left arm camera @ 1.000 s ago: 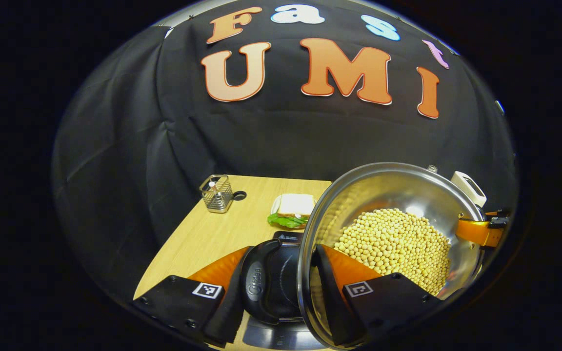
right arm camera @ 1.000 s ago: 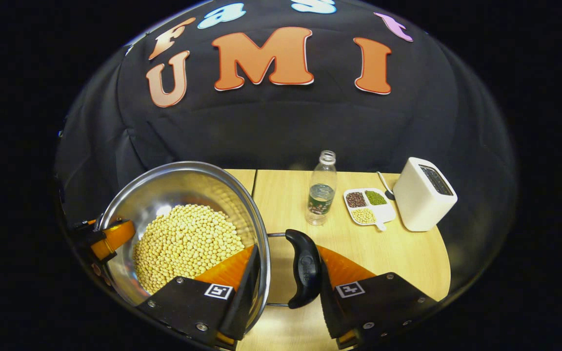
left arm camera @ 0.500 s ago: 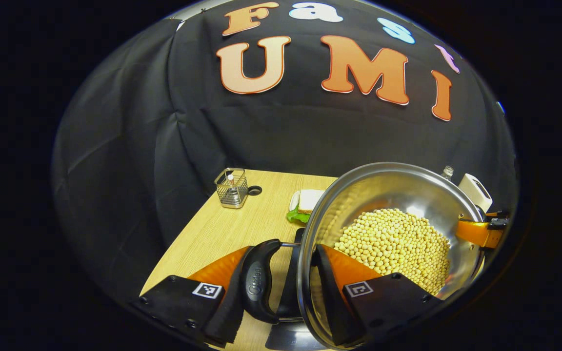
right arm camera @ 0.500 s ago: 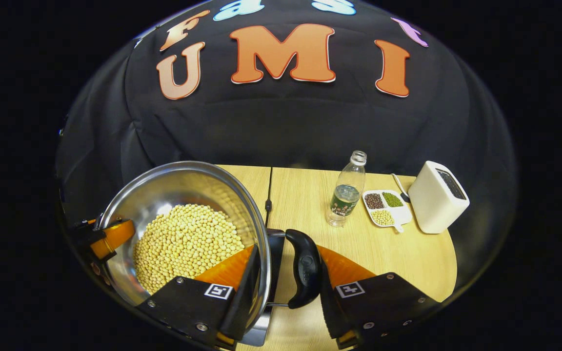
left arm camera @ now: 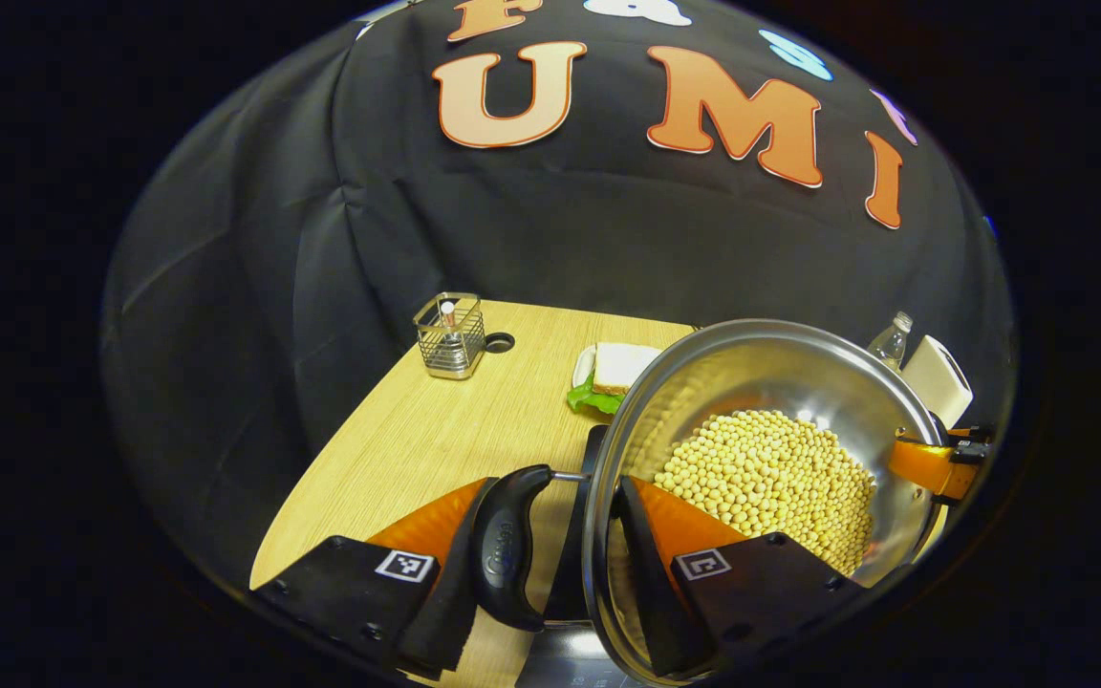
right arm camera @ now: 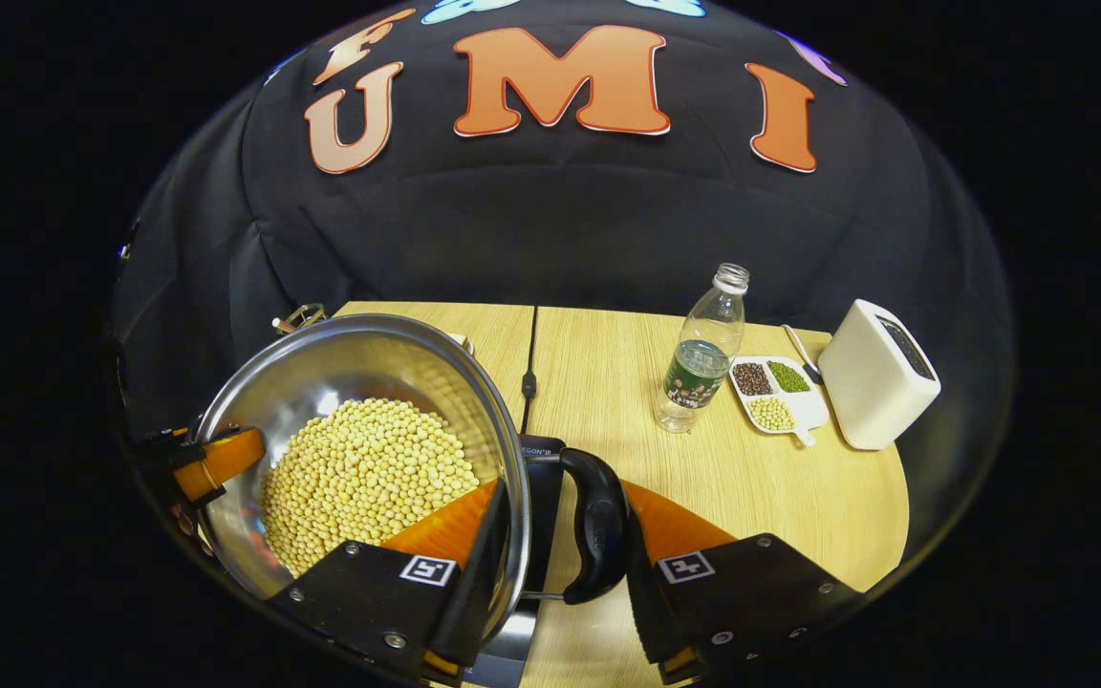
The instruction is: First push the handle of the pot to place it horizontally, then grasp the pot with both hands and set it on the induction cooktop.
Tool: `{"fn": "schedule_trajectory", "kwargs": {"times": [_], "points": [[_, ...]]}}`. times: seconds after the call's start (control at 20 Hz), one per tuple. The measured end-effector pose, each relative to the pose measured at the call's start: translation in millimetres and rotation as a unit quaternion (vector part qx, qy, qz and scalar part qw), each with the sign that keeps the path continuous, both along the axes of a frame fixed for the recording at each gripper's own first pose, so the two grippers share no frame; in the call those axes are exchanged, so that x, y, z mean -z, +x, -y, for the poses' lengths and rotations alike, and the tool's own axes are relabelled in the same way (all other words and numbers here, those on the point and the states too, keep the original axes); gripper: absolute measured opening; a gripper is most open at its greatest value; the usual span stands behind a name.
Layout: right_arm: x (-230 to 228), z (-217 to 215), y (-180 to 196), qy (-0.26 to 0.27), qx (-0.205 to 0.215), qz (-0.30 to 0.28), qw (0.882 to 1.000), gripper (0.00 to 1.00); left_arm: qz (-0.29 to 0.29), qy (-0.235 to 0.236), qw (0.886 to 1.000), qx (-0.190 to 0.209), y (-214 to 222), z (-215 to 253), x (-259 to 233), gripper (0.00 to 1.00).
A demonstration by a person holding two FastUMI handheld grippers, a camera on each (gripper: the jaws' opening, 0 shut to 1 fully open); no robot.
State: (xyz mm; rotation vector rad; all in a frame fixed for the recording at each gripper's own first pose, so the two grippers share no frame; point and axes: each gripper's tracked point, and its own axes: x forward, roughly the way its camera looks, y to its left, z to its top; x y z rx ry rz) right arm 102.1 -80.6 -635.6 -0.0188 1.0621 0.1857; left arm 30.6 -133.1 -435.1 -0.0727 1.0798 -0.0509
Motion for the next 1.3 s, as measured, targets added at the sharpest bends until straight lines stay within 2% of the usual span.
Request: {"fn": "schedule_trajectory", "kwargs": {"times": [0.05, 0.1, 0.3, 0.4, 0.5, 0.55, 0.6, 0.65, 0.7, 0.95, 1.0, 1.2, 1.25, 1.3], "points": [[0.7, -1.0, 0.4, -0.001, -0.001, -0.001, 1.0, 0.63, -0.003, 0.0, 1.0, 0.0, 0.9, 0.0, 0.8, 0.75], [1.3, -0.4, -0.5, -0.001, -0.001, -0.004, 1.0, 0.62, -0.005, 0.0, 1.0, 0.0, -0.1, 0.4, 0.3, 0.77], [3.0, -0.5, -1.2, -0.003, -0.002, -0.013, 1.0, 0.63, -0.015, 0.002, 1.0, 0.004, 1.8, 3.7, 4.4, 0.75], [1.4, 0.2, -1.0, -0.003, -0.001, -0.019, 1.0, 0.63, -0.021, 0.002, 1.0, 0.005, 2.3, 4.1, 5.2, 0.77], [0.9, 1.3, -1.6, -0.003, -0.002, -0.019, 1.0, 0.63, -0.02, 0.003, 1.0, 0.006, 4.1, 2.0, 1.7, 0.75], [1.3, 0.8, -1.8, -0.002, -0.002, -0.017, 1.0, 0.58, -0.018, 0.001, 1.0, 0.004, 4.9, 2.2, 1.2, 0.75], [1.2, 1.7, -3.1, -0.003, -0.002, -0.017, 1.0, 0.63, -0.018, -0.001, 1.0, 0.004, 3.6, 2.3, 2.2, 0.77], [1.6, 0.9, -3.0, -0.003, -0.001, -0.019, 1.0, 0.59, -0.021, 0.0, 1.0, 0.005, 3.5, 2.8, 3.1, 0.77], [0.2, 1.1, -2.6, -0.004, -0.001, -0.021, 1.0, 0.63, -0.023, 0.0, 1.0, 0.006, 3.5, 4.9, 5.5, 0.77], [-0.1, -0.6, -5.4, -0.005, -0.004, -0.03, 1.0, 0.63, -0.027, -0.001, 1.0, 0.014, 2.5, 7.7, 9.8, 0.75], [-1.0, 0.0, -3.6, -0.007, -0.005, -0.032, 0.999, 0.63, -0.03, -0.002, 0.999, 0.014, 1.7, 9.2, 10.8, 0.77], [-3.0, 0.2, -3.5, -0.003, -0.004, -0.026, 1.0, 0.63, -0.025, -0.006, 1.0, 0.018, 5.5, 8.1, 8.5, 0.77], [-2.5, -0.6, -3.1, 0.001, -0.004, -0.028, 1.0, 0.63, -0.028, -0.005, 0.999, 0.018, 5.2, 8.5, 8.2, 0.75], [-2.8, -0.5, -1.0, 0.002, -0.004, -0.029, 1.0, 0.59, -0.026, -0.004, 0.999, 0.02, 5.9, 8.5, 8.0, 0.76]]}}
